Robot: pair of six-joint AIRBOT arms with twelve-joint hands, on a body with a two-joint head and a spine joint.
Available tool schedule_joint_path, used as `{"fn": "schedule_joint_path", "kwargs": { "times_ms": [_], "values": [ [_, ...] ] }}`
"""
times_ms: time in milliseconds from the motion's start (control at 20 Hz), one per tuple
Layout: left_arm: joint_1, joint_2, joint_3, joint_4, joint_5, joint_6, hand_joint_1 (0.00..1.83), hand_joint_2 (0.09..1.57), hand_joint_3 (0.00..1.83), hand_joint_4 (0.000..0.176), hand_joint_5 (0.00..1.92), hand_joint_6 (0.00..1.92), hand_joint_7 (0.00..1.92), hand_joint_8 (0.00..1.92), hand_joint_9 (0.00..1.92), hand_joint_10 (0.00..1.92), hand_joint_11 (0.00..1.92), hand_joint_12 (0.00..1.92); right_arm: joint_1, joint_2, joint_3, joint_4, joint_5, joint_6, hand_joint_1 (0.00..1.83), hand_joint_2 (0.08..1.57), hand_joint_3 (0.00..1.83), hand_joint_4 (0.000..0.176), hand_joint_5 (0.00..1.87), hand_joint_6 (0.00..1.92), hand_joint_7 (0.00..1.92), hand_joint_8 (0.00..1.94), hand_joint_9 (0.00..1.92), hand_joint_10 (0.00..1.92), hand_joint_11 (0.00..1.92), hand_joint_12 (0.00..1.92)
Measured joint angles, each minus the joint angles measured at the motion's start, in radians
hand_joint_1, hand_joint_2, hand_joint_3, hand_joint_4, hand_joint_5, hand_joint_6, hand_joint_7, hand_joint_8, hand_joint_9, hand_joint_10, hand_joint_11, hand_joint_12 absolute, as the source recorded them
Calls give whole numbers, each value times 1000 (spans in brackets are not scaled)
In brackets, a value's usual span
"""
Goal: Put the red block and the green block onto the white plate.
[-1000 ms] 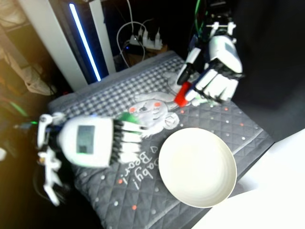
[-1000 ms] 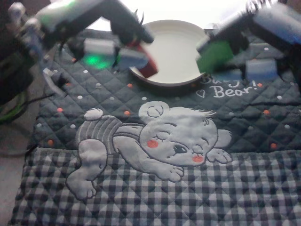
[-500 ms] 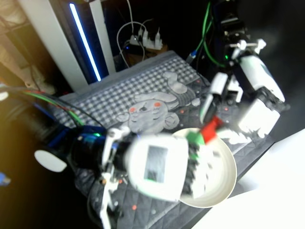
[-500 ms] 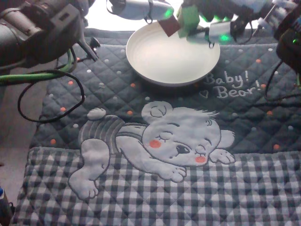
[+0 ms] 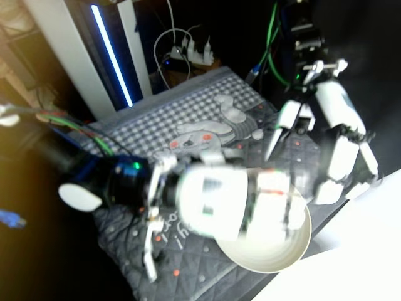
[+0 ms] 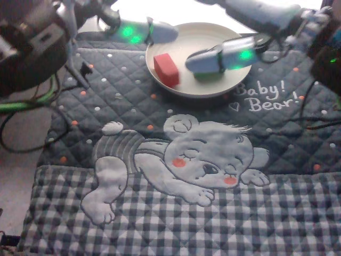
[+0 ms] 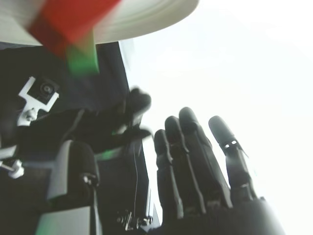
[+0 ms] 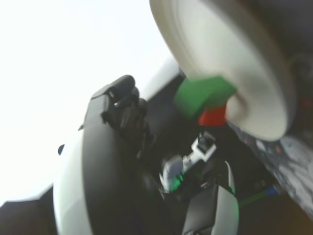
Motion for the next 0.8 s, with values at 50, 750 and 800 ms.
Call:
{"fn": "schedule_joint_path", "kwargs": {
  "times_ms": [50, 750, 800],
  "values": [
    [30, 45, -52, -1, -41, 2, 1026, 953, 0, 0, 418, 0, 514, 0, 588, 13, 298, 1067, -6, 37, -40, 6, 27, 1, 659, 871, 0, 147, 156, 2, 279, 2, 234, 10, 0, 600],
    [612, 398, -547, -319, -856, 113, 542, 1171, 7, 0, 10, 0, 221, 0, 414, 0, 98, 1068, -613, 337, -424, 322, 685, 0, 588, 1000, 12, 30, 132, 3, 301, 0, 265, 0, 18, 416],
    [613, 398, -547, -306, -869, 114, 373, 1241, 7, 0, 1, 0, 146, 0, 305, 0, 52, 860, -634, 337, -436, 328, 718, 0, 527, 1018, 0, 39, 117, 2, 251, 0, 245, 0, 88, 317]
  ]
}}
